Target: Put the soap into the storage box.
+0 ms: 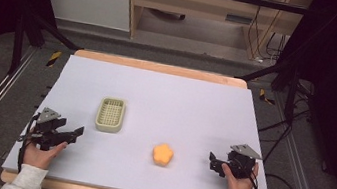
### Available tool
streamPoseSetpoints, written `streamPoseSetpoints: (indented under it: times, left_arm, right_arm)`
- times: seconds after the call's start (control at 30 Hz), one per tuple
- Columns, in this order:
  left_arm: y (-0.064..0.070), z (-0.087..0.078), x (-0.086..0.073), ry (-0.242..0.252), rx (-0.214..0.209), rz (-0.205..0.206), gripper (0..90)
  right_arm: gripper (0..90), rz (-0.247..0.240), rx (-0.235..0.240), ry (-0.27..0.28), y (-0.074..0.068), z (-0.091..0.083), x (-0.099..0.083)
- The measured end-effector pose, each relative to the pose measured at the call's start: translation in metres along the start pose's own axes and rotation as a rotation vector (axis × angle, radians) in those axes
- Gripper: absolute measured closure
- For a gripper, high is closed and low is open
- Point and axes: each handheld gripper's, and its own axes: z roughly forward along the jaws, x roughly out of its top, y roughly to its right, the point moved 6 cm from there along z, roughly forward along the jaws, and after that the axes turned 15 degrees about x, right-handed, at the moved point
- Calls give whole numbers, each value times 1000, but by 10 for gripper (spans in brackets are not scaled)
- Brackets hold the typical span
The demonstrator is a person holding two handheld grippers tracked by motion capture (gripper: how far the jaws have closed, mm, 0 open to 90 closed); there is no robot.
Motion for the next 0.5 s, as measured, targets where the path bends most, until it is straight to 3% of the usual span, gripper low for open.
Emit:
streamPoseSetpoints:
  times: [0.17,0.2,0.5]
  left_arm:
    - [9,-4,3,14,-9,11,233]
    - [14,-5,3,17,-15,28,233]
    - [34,-6,4,3,-39,70,228]
  right_arm:
    - [13,0,2,-3,1,1,-1]
    - [13,-1,2,-3,1,1,-1]
    - [13,11,4,-12,2,2,-3]
